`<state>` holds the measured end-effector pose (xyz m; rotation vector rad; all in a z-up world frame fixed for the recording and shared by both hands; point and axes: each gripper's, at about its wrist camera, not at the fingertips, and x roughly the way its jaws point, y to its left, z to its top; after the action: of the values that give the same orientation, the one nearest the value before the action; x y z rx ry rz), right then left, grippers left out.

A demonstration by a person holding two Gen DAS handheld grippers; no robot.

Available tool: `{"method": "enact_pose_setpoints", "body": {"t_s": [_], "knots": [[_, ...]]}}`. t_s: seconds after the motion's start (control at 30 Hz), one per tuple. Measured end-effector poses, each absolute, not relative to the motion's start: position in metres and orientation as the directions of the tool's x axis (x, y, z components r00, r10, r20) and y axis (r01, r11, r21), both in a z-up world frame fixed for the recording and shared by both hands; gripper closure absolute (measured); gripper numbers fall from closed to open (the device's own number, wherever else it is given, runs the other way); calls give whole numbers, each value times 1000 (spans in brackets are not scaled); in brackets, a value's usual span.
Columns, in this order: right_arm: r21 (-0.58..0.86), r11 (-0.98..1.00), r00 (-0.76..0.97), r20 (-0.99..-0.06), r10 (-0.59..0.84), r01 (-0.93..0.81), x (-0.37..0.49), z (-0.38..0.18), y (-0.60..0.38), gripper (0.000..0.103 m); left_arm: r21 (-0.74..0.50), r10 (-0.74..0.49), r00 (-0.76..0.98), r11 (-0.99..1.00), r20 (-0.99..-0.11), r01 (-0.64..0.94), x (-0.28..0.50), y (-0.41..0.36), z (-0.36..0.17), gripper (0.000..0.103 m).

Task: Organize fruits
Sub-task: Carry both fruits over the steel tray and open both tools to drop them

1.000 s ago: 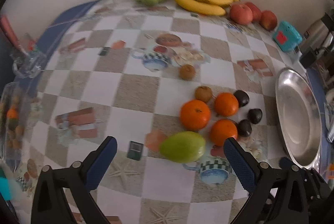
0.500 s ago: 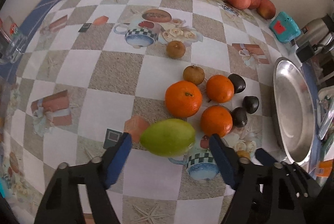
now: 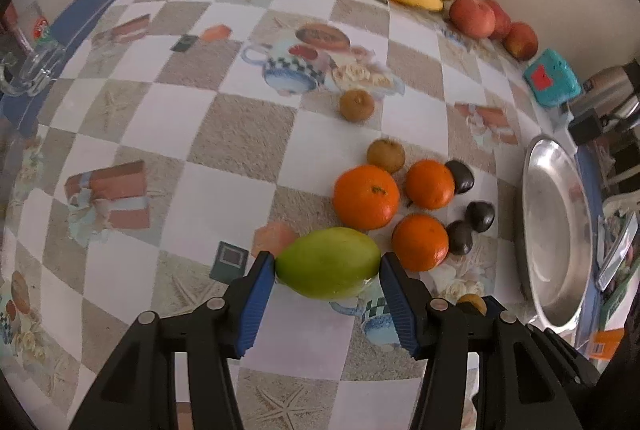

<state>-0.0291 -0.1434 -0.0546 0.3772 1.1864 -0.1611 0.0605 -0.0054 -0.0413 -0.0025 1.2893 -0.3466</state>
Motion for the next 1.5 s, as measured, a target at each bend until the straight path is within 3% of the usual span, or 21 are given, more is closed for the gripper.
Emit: {"method": "enact_pose_setpoints", "body": {"t_s": [0.27, 0.57, 0.97, 1.4, 1.5], "knots": [[226, 900, 463, -886, 31, 373, -35, -22, -164, 78, -234, -318, 293, 929, -902, 288, 58, -18, -6, 46], [183, 807, 426, -900, -92, 561, -51, -15, -224, 78, -208, -350, 280, 877, -894, 432, 47, -86, 12, 46], [132, 654, 329, -926, -187, 745, -92, -24, -292, 78, -198, -385, 210, 784, -899, 588, 21, -186, -2, 45], [105, 622, 267, -948, -173, 776, -107, -38, -310, 77, -211, -373, 164, 776, -913, 594, 12, -198, -24, 44], [102, 626, 270, -946, -178, 773, -106, -35, -309, 68, -226, -393, 168, 773, -904, 593, 12, -196, -18, 39]]}}
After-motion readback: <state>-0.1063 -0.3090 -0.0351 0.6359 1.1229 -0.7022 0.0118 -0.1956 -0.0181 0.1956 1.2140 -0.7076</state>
